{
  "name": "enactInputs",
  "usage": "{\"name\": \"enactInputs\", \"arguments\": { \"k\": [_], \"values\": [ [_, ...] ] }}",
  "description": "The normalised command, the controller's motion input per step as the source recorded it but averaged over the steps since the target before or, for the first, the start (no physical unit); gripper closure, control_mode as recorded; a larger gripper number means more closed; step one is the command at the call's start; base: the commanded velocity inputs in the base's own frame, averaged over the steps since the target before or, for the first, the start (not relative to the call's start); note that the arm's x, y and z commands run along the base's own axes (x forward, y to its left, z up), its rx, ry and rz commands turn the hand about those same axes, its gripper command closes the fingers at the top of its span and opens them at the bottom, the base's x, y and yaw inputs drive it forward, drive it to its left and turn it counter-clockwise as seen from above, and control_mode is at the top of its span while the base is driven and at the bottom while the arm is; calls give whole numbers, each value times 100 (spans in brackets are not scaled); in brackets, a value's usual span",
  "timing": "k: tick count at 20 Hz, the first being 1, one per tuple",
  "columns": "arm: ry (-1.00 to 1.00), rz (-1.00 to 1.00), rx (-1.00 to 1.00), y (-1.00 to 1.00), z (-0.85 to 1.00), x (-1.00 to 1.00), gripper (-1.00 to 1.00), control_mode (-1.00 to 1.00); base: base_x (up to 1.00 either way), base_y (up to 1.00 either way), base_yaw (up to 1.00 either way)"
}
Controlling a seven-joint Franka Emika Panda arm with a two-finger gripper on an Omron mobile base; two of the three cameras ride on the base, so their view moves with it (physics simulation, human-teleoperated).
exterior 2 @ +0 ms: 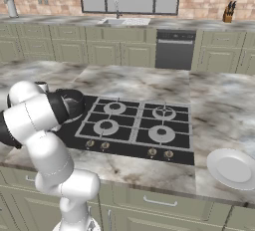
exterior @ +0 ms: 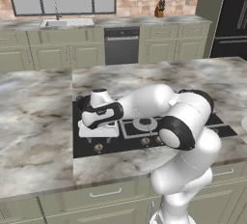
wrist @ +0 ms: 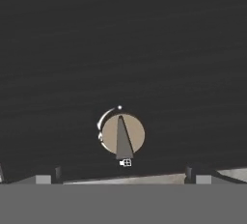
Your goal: Retrieve the frozen meat and place it in the pot on a burner. Then turn the burner on.
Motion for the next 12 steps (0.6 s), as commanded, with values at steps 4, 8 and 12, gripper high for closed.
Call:
{"name": "enactInputs", "arguments": {
  "k": [4, 8, 12],
  "values": [
    [0, 0, 0, 1, -16, 6, -100, -100, 0, 0, 0],
    [0, 0, 0, 0, -13, 4, -100, -100, 0, 0, 0],
    [0, 0, 0, 0, -10, 2, -100, -100, 0, 0, 0]
  ]
}}
